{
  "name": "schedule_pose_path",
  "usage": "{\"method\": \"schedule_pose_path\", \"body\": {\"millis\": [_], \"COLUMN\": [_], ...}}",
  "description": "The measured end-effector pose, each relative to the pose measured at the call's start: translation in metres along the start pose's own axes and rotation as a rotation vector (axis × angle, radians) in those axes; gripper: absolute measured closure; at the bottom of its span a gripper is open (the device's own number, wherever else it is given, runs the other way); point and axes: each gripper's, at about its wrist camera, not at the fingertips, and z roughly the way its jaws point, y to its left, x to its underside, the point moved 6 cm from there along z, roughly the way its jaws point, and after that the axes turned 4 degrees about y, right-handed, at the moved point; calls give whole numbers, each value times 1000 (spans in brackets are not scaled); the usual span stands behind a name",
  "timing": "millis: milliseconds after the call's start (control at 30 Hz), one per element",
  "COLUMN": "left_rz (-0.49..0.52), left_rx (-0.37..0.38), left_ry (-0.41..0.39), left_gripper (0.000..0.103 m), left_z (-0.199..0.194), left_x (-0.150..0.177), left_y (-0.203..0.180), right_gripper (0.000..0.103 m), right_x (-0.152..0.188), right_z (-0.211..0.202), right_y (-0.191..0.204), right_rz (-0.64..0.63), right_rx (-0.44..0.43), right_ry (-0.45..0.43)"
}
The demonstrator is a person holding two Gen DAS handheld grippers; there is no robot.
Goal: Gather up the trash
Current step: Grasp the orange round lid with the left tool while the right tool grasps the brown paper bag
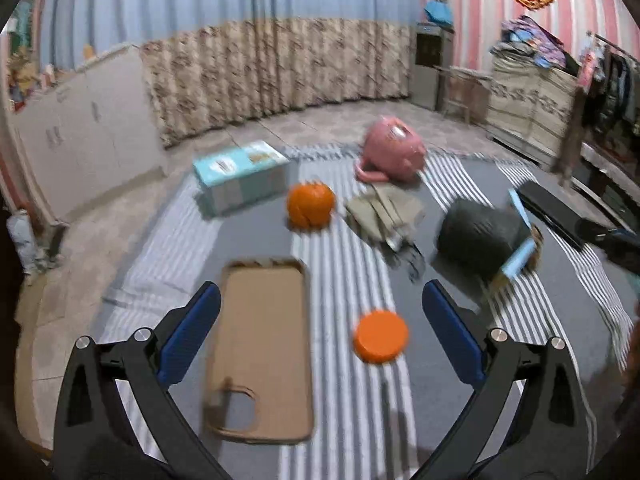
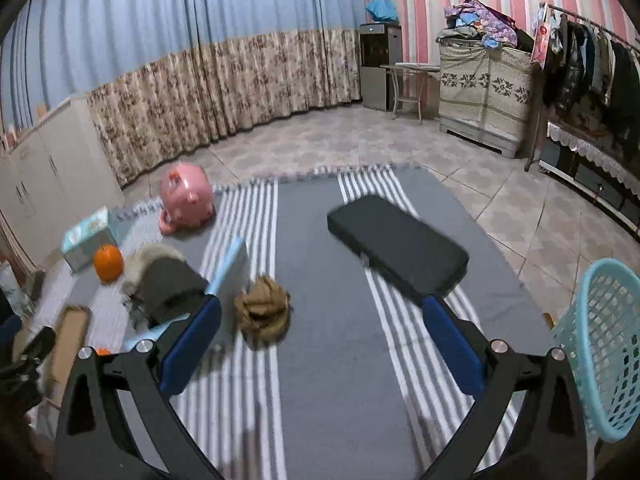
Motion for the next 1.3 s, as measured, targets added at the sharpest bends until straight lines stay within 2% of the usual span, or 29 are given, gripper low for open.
{"method": "schedule_pose_path", "body": {"millis": [67, 200, 267, 367, 500, 533, 600, 667, 767, 867, 1167, 1267, 1300], "left_rz": [-4, -7, 4, 25, 4, 0, 2, 11, 20, 31, 15, 2, -2], "left_rx": [32, 86, 85, 84, 99, 95, 101, 110, 119, 120, 45, 43, 43], "left_ry": [30, 86, 115, 169, 226, 227, 228, 229, 220, 168, 31, -4, -10], "left_gripper": [6, 17, 20, 31, 46, 49, 61, 65, 65, 65, 65, 65, 65], "left_z": [8, 23, 32, 46, 61, 62, 64, 66, 66, 58, 48, 43, 42], "left_x": [9, 17, 19, 22, 24, 23, 21, 19, 16, 8, -38, -48, -49], "left_y": [-6, -23, -32, -40, -38, -37, -38, -39, -37, -34, -13, -8, -7], "right_gripper": [5, 5, 5, 5, 5, 5, 5, 5, 5, 5, 6, 31, 43], "right_x": [4, 2, 2, 1, 3, 5, 6, 6, 5, 2, -1, -3, -2], "right_z": [7, 5, 5, 8, 21, 24, 30, 35, 41, 46, 60, 62, 63], "right_y": [2, -2, -6, -11, -7, -4, 0, 6, 13, 18, 38, 46, 49], "right_rz": [-34, -84, -92, -77, -90, -98, -111, -116, -98, -89, -97, -114, -123], "right_rx": [29, 68, 89, 79, 71, 68, 58, 41, -4, -21, -58, -93, -114], "right_ry": [26, 15, 13, 28, 70, 83, 101, 119, 136, 141, 152, 152, 158]}}
